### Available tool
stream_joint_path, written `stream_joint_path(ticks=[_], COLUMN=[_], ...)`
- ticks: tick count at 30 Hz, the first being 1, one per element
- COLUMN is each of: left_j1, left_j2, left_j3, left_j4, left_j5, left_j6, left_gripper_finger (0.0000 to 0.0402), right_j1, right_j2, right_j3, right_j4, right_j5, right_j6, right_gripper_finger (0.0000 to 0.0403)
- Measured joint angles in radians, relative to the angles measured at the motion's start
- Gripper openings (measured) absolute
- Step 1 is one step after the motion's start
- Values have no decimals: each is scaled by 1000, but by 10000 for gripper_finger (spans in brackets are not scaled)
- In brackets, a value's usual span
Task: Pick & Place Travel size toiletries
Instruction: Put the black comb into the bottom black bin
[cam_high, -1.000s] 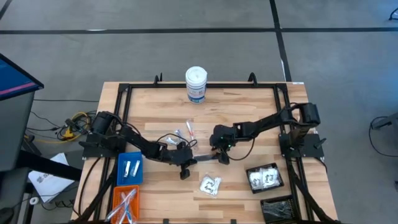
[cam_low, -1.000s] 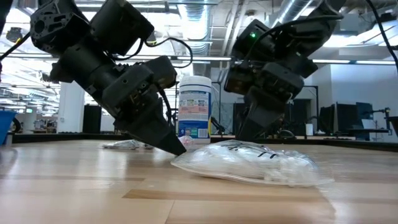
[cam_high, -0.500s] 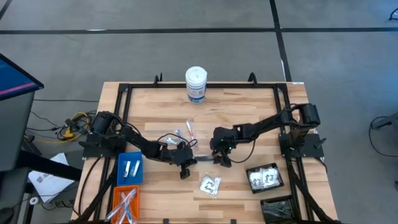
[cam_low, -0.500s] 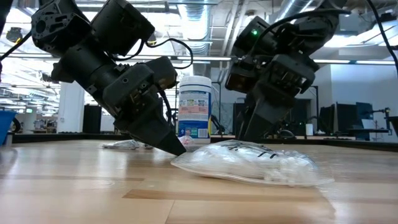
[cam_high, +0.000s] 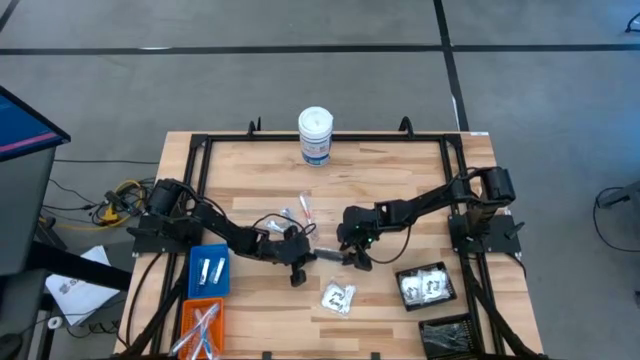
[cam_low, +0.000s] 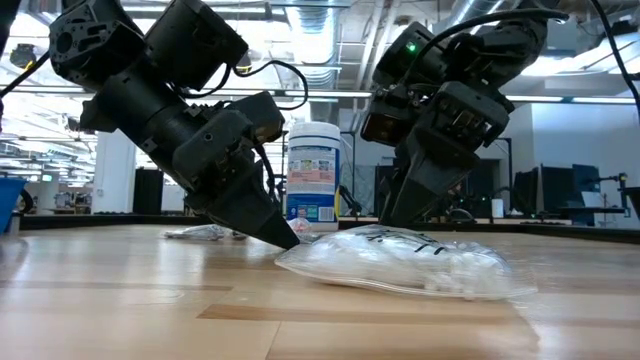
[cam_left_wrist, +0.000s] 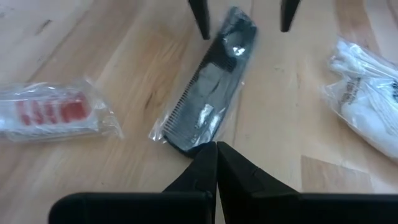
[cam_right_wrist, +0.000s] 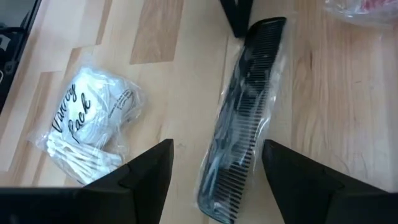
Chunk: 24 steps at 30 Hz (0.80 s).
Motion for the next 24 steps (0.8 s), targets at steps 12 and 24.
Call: stream_joint_path(ticks=[12, 24], left_j1=[0, 0], left_j2=[0, 2], left_j3=[-1, -2], left_j4=[-1, -1], left_j5=[-20, -62], left_j6=[4, 5], left_gripper_finger=[0, 0], right_j1=[10, 11], right_j2=[0, 0], right_j3=[0, 1], right_j4=[-1, 39], right_j5=[0, -26], right_j6=[35, 63], right_gripper_finger=[187, 169])
